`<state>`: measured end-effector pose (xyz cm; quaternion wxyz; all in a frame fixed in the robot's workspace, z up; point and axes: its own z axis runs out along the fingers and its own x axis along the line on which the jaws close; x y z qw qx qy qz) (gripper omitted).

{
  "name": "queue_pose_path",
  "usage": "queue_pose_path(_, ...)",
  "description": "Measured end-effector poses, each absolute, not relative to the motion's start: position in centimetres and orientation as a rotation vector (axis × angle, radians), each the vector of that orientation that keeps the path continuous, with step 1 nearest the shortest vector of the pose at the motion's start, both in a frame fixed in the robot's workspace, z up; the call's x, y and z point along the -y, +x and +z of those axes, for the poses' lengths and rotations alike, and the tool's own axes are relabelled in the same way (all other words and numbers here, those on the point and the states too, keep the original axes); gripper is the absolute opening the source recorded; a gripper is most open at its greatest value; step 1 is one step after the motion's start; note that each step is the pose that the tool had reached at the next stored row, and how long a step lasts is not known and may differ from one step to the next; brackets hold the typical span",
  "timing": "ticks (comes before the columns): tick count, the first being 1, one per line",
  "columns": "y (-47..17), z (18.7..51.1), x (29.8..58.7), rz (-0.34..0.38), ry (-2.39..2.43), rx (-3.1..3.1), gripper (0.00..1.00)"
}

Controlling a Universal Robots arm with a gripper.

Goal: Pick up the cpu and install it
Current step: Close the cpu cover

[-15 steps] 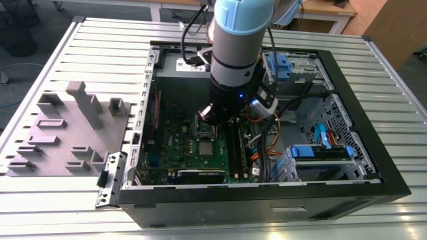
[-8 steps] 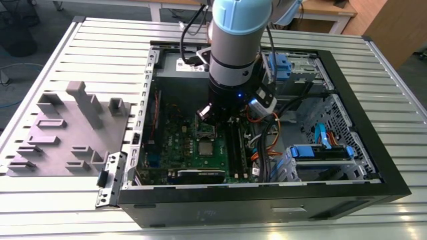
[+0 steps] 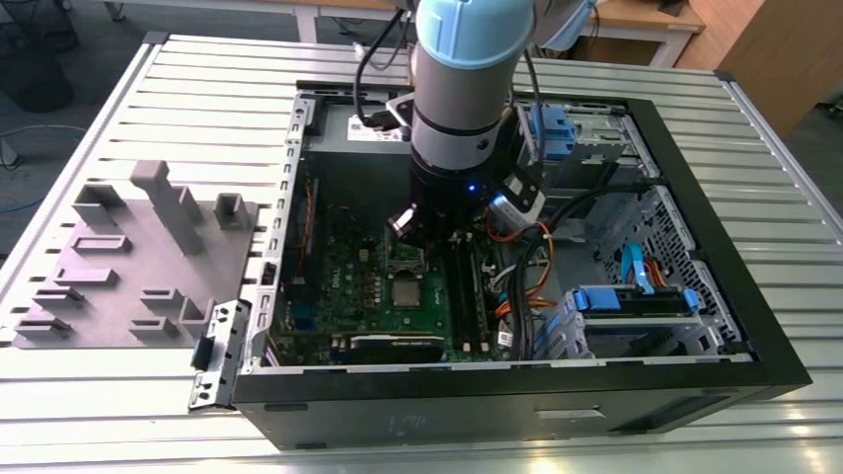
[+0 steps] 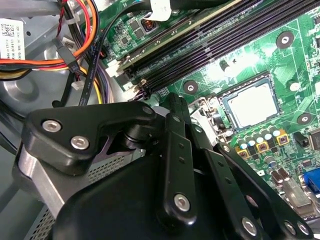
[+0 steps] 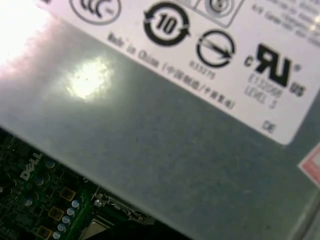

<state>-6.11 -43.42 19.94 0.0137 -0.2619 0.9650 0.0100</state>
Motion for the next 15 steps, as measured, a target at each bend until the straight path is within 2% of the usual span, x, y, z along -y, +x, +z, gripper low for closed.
queue_pose_path(9,-6.63,19.95,43.5,0.038,-0.812,-2.99,0.11)
queue_pose_path(15,-6.63,20.37,43.63,0.072,-0.809,-2.984,0.11)
